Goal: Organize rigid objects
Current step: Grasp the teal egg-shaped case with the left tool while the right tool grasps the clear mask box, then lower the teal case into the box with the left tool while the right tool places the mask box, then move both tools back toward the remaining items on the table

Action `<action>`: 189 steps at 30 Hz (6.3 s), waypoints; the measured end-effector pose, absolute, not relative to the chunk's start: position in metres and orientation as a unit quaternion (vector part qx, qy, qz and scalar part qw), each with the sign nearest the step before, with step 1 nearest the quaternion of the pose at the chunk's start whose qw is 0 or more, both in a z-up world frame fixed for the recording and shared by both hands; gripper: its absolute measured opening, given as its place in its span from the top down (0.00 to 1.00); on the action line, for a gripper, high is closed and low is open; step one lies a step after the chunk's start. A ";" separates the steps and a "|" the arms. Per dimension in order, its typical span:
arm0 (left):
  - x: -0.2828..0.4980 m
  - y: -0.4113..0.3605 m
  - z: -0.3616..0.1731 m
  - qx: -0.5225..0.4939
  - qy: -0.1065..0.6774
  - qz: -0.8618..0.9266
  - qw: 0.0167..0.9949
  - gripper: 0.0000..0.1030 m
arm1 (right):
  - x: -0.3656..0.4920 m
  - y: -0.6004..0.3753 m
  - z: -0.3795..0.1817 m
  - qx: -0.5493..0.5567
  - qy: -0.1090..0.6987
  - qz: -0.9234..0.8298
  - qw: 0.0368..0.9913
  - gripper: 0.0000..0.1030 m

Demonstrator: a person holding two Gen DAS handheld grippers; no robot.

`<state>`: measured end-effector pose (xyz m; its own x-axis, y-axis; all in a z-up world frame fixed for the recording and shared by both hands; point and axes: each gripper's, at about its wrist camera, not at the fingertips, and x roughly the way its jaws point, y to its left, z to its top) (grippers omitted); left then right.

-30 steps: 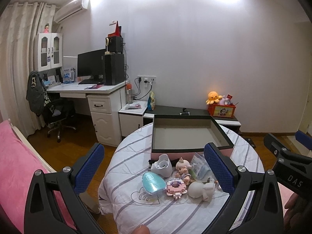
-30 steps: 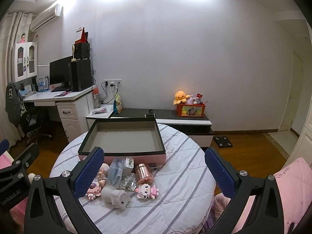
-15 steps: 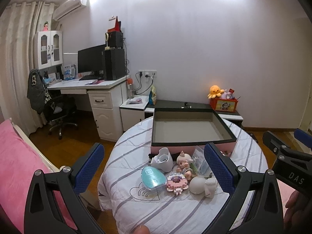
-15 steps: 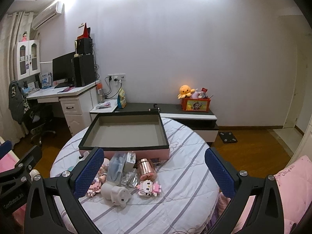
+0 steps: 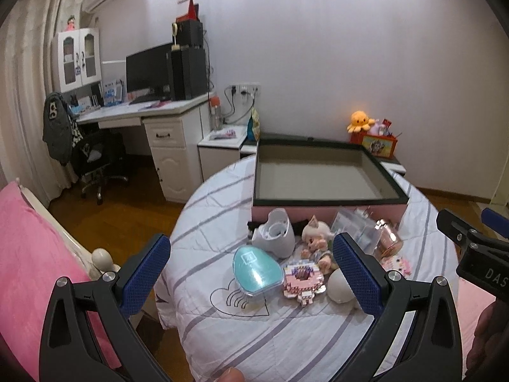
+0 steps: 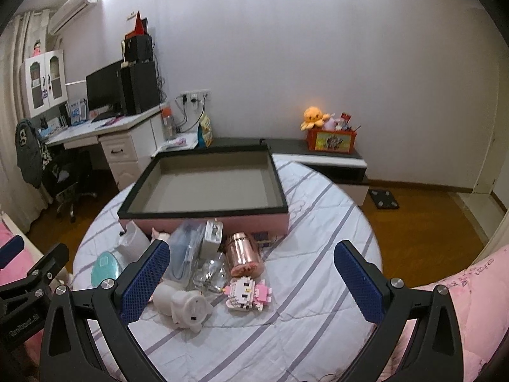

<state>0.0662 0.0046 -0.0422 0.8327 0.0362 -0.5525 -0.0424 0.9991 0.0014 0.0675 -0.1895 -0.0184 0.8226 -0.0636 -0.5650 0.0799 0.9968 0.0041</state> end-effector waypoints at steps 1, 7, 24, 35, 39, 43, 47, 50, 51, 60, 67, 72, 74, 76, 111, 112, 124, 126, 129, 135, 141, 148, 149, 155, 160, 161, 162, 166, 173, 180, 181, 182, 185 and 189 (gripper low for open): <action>0.069 0.005 -0.046 -0.005 0.294 0.021 0.956 0.00 | 0.071 -0.189 -0.023 0.016 0.302 -0.032 0.952 0.00; 0.086 0.008 -0.068 -0.003 0.319 0.025 0.947 0.00 | 0.090 -0.180 -0.042 0.018 0.330 -0.002 0.944 0.00; 0.139 0.028 -0.127 -0.015 0.389 0.035 0.921 0.00 | 0.149 -0.151 -0.079 0.033 0.384 0.052 0.921 0.10; 0.153 0.031 -0.147 -0.064 0.405 -0.003 0.912 0.07 | 0.167 -0.149 -0.097 0.054 0.410 0.102 0.905 0.57; 0.159 0.035 -0.150 -0.088 0.418 -0.028 0.904 0.39 | 0.163 -0.151 -0.096 0.055 0.407 0.111 0.905 0.60; 0.156 0.033 -0.147 -0.085 0.417 -0.041 0.904 0.42 | 0.158 -0.158 -0.090 0.061 0.398 0.116 0.908 0.68; 0.149 0.031 -0.141 -0.072 0.408 -0.039 0.909 0.42 | 0.155 -0.164 -0.087 0.068 0.396 0.124 0.907 0.68; 0.143 0.030 -0.132 -0.059 0.398 -0.035 0.915 0.42 | 0.152 -0.166 -0.085 0.072 0.393 0.128 0.908 0.69; 0.142 0.029 -0.129 -0.054 0.394 -0.033 0.917 0.42 | 0.150 -0.167 -0.084 0.074 0.389 0.129 0.909 0.69; 0.138 0.024 -0.087 -0.036 0.357 -0.044 0.932 0.42 | 0.140 -0.171 -0.052 0.080 0.353 0.146 0.921 0.68; 0.178 0.010 -0.045 -0.031 0.316 -0.069 0.946 0.42 | 0.167 -0.177 -0.022 0.065 0.312 0.142 0.937 0.68; 0.226 -0.009 -0.037 -0.030 0.317 -0.084 0.944 0.42 | 0.207 -0.187 -0.019 0.048 0.304 0.110 0.945 0.68; 0.250 -0.020 -0.044 -0.022 0.331 -0.088 0.939 0.42 | 0.225 -0.191 -0.023 0.043 0.310 0.098 0.945 0.68; 0.271 -0.029 -0.055 -0.018 0.349 -0.091 0.932 0.42 | 0.244 -0.194 -0.030 0.038 0.319 0.086 0.943 0.68; 0.199 -0.004 -0.047 -0.043 0.319 -0.054 0.945 0.00 | 0.187 -0.221 -0.022 0.070 0.310 0.039 0.947 0.00; 0.192 -0.004 -0.046 -0.044 0.316 -0.054 0.946 0.00 | 0.184 -0.219 -0.021 0.069 0.308 0.038 0.948 0.00; 0.122 0.003 -0.031 -0.035 0.286 -0.027 0.957 0.00 | 0.128 -0.201 -0.013 0.053 0.280 0.033 0.958 0.00; 0.112 0.004 -0.029 -0.031 0.284 -0.027 0.958 0.00 | 0.119 -0.196 -0.011 0.045 0.275 0.034 0.960 0.00; 0.100 0.006 -0.028 -0.032 0.285 -0.027 0.958 0.00 | 0.106 -0.191 -0.013 0.040 0.272 0.034 0.961 0.00; 0.085 0.009 -0.027 -0.033 0.288 -0.024 0.957 0.00 | 0.088 -0.185 -0.015 0.031 0.273 0.033 0.961 0.00; 0.071 0.011 -0.025 -0.031 0.281 -0.020 0.959 0.00 | 0.076 -0.182 -0.012 0.025 0.269 0.026 0.962 0.00; 0.064 0.012 -0.025 -0.031 0.282 -0.016 0.959 0.00 | 0.070 -0.185 -0.009 0.025 0.267 0.020 0.963 0.00; 0.064 0.012 -0.026 -0.032 0.283 -0.017 0.959 0.00 | 0.070 -0.185 -0.009 0.025 0.267 0.019 0.963 0.00; 0.064 0.011 -0.028 -0.031 0.286 -0.016 0.958 0.00 | 0.070 -0.188 -0.010 0.025 0.270 0.017 0.962 0.00; 0.069 0.011 -0.036 -0.029 0.295 -0.015 0.955 0.00 | 0.075 -0.192 -0.013 0.025 0.277 0.014 0.960 0.00; 0.071 0.012 -0.038 -0.029 0.298 -0.015 0.954 0.00 | 0.077 -0.193 -0.015 0.025 0.280 0.013 0.960 0.00; 0.073 0.012 -0.040 -0.030 0.302 -0.015 0.953 0.00 | 0.079 -0.195 -0.017 0.025 0.284 0.010 0.958 0.00; 0.085 0.012 -0.054 -0.028 0.320 -0.012 0.947 0.00 | 0.091 -0.204 -0.030 0.027 0.306 0.002 0.952 0.00; 0.121 0.013 -0.088 -0.032 0.359 -0.004 0.933 0.00 | 0.120 -0.220 -0.064 0.028 0.361 -0.007 0.932 0.00; 0.155 0.012 -0.112 -0.033 0.382 0.001 0.924 0.00 | 0.151 -0.221 -0.090 0.027 0.395 0.008 0.918 0.00; 0.160 0.011 -0.115 -0.032 0.386 0.002 0.922 0.00 | 0.155 -0.221 -0.093 0.028 0.397 0.010 0.917 0.00; 0.164 0.010 -0.118 -0.032 0.389 0.002 0.921 0.00 | 0.159 -0.221 -0.096 0.031 0.401 0.012 0.915 0.00; 0.173 0.009 -0.127 -0.033 0.398 -0.001 0.917 0.00 | 0.169 -0.221 -0.103 0.034 0.410 0.017 0.911 0.01; 0.185 0.005 -0.136 -0.037 0.409 -0.005 0.912 0.00 | 0.179 -0.219 -0.111 0.038 0.422 0.027 0.906 0.10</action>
<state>0.1853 0.0048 -0.1362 0.6659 -0.0385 -0.7450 -0.0220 0.9972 -0.0712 0.1789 -0.2194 -0.1111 0.6431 0.0819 -0.7614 -0.0172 0.9956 0.0926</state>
